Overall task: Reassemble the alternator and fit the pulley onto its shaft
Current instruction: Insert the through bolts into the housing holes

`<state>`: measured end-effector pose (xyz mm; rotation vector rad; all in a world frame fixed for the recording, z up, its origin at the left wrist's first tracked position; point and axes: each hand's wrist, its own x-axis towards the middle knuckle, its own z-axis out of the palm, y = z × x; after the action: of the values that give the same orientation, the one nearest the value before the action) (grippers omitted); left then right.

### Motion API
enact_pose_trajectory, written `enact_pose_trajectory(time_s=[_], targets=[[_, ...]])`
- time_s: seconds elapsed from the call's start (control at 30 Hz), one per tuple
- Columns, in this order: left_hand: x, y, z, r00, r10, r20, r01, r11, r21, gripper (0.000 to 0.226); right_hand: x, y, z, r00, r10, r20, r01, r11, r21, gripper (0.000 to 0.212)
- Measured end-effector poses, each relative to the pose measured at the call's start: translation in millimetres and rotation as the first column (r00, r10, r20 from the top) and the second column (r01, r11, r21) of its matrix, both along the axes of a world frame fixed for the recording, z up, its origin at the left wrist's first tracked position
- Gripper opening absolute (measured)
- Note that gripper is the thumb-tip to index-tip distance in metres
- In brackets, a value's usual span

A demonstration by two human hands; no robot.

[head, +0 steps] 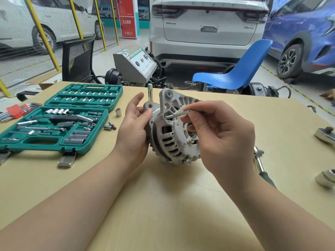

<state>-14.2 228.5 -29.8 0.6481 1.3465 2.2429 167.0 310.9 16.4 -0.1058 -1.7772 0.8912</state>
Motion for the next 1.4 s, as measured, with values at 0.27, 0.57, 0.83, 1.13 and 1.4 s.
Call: enact_pose_trajectory(time_s=[0.27,0.57,0.83,1.13,1.4], targets=[[8.4,-9.0,10.9,0.973,-0.221,0.062,0.224,0.973,-0.046,0.035,5.4,-1.0,1.6,0.997,-0.064,-0.042,0.067,0.995,0.075,0.008],[20.7,-5.1,15.5,0.947,-0.219,0.234,0.233,0.972,-0.031,0.059,5.6,1.0,-2.5,0.992,-0.122,0.024,0.113,0.963,0.245,0.006],[22.6,-2.1,12.3,0.932,-0.221,0.286,0.223,0.975,0.025,0.058,-0.3,2.8,-2.1,0.982,-0.149,0.119,0.112,0.955,0.274,0.004],[22.6,-2.0,13.3,0.940,-0.205,0.272,0.211,0.977,0.009,0.055,2.0,1.7,3.2,0.933,-0.319,0.170,0.197,0.843,0.500,0.015],[24.1,-1.8,14.0,0.946,-0.183,0.267,0.187,0.982,0.010,0.049,5.5,3.3,4.8,0.914,-0.366,0.174,0.207,0.792,0.574,0.013]])
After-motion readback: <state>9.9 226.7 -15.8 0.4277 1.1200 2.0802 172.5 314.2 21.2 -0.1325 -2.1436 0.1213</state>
